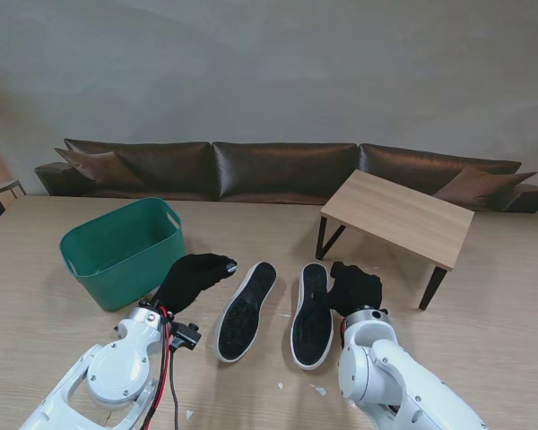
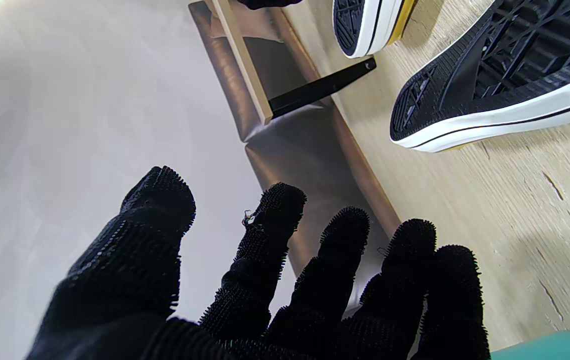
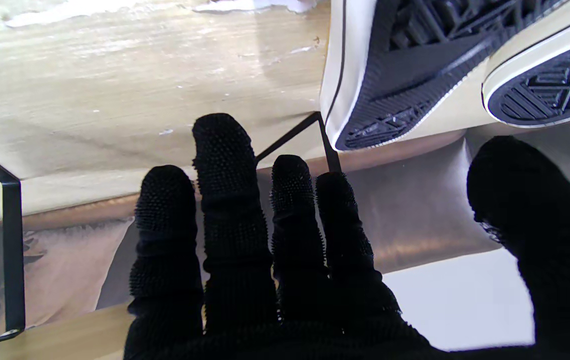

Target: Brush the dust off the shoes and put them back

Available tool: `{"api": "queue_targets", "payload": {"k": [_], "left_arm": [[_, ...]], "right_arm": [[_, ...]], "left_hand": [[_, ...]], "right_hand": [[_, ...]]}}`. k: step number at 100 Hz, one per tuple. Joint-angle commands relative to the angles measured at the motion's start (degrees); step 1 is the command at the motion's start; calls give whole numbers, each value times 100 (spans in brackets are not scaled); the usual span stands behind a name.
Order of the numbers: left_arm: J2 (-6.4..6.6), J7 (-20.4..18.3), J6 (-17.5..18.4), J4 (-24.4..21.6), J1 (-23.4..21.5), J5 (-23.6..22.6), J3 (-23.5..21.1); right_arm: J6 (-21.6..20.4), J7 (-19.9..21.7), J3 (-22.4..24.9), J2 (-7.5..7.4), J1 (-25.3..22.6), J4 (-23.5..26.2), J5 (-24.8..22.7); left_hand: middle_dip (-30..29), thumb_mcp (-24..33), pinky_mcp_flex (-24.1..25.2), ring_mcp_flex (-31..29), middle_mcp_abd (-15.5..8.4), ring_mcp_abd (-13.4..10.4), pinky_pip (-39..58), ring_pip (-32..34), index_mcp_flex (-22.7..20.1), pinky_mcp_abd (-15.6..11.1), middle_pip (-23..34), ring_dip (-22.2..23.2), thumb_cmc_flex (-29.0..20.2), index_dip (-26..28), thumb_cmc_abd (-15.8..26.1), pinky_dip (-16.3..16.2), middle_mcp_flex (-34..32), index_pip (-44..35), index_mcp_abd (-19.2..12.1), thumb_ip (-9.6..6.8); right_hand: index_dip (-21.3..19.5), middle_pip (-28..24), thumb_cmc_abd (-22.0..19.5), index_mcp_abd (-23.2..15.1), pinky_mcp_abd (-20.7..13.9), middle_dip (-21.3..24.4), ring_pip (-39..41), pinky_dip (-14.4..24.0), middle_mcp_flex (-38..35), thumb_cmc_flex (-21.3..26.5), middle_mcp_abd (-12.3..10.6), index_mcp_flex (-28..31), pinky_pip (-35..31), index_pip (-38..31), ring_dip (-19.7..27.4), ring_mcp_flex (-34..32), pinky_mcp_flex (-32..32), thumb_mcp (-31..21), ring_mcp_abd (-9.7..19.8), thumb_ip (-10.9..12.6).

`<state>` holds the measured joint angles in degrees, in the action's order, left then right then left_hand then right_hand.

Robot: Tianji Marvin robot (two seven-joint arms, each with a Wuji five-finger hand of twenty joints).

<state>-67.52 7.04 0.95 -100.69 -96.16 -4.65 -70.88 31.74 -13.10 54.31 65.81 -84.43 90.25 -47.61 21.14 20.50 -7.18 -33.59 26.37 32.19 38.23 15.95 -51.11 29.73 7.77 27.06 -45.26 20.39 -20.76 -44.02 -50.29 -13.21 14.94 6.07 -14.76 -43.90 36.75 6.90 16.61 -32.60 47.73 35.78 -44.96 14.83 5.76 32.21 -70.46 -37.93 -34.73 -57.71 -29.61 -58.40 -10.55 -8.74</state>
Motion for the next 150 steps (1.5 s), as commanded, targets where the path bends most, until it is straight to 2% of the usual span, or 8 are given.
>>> {"api": "queue_targets", "payload": {"k": [1, 19, 47, 59, 100, 113, 116, 150], "left_arm": [[-14, -113, -16, -24, -21, 8, -7], [-13, -115, -25, -23, -20, 4, 0], [-5, -153, -51, -3, -15, -4, 17], [2, -189, -100, -10, -9, -4, 38], [112, -500, -493, -437, -179, -350, -124], [209, -770, -654, -693, -323, -707, -313], [228, -823, -681, -746, -357, -783, -361], [366, -1250, -873, -1153, -729, -1331, -834]], "right_arm": [[-115, -39, 44, 46, -99, 113, 23], [-584, -247, 374, 96, -413, 435, 353], [-1889, 138, 1088, 4, -1033, 983, 992], [-2208, 144, 1225, -6, -1169, 1016, 1090], [-2520, -34, 1372, 32, -1215, 914, 1254], [-2541, -37, 1393, 38, -1215, 907, 1297], [-2552, -31, 1397, 37, -1216, 905, 1306], [-2666, 36, 1385, 31, -1216, 871, 1406]], "left_hand": [[43, -127, -19, 187, -3, 62, -78, -64, -111, -182, 18, 59, -129, 34, 211, -114, -97, -25, -4, -213], [39, -134, -15, 193, -23, 43, -105, -69, -94, -177, 13, 57, -130, 32, 208, -115, -77, -17, -6, -214], [34, -140, 3, 231, -18, 38, -138, -91, -93, -196, 7, 50, -132, 32, 198, -116, -55, -17, -18, -216], [26, -139, 48, 283, -28, 26, -233, -125, -63, -221, -8, 37, -137, 26, 197, -82, -11, -1, -12, -216], [-8, -161, -32, 399, -79, -58, -777, -225, 33, -250, -41, 9, -143, 3, 199, -41, 133, 52, -21, -220], [-39, -201, -153, 483, -135, -144, -1249, -286, 165, -272, -75, -5, -149, -34, 202, -181, 292, 129, -27, -220], [-59, -237, -248, 505, -161, -163, -1583, -302, 214, -273, -83, -4, -156, -48, 207, -495, 341, 150, -35, -225], [-95, -262, -250, 663, -279, -280, -1933, -391, 507, -358, -161, -21, -155, -107, 184, -660, 664, 283, -110, -226]], "right_hand": [[-31, 85, -171, -123, 97, 96, -90, 65, 160, -197, 38, -41, 67, -30, 38, 122, 468, 28, -49, 198], [-208, 264, -148, -431, 156, 194, -545, -51, 173, -134, 25, 332, 326, -50, 232, 269, 585, -68, -115, 197], [-579, 681, -363, -747, 204, 372, -1346, -233, 614, -111, -88, 320, 930, 398, 498, 917, 1015, 165, -175, 231], [-681, 782, -392, -857, 205, 426, -1588, -276, 719, -118, -138, 295, 1181, 533, 599, 1065, 1146, 266, -162, 246], [-761, 823, -411, -843, 260, 466, -1737, -297, 702, -111, -91, 292, 1379, 622, 658, 1104, 1224, 285, -177, 252], [-774, 825, -410, -844, 257, 470, -1749, -286, 727, -110, -82, 246, 1402, 646, 660, 1127, 1248, 294, -184, 253], [-777, 829, -414, -854, 261, 471, -1752, -284, 740, -112, -78, 246, 1407, 648, 660, 1133, 1249, 296, -181, 252], [-790, 828, -458, -864, 263, 478, -1766, -260, 809, -121, -67, 177, 1468, 689, 659, 1190, 1302, 342, -176, 260]]}}
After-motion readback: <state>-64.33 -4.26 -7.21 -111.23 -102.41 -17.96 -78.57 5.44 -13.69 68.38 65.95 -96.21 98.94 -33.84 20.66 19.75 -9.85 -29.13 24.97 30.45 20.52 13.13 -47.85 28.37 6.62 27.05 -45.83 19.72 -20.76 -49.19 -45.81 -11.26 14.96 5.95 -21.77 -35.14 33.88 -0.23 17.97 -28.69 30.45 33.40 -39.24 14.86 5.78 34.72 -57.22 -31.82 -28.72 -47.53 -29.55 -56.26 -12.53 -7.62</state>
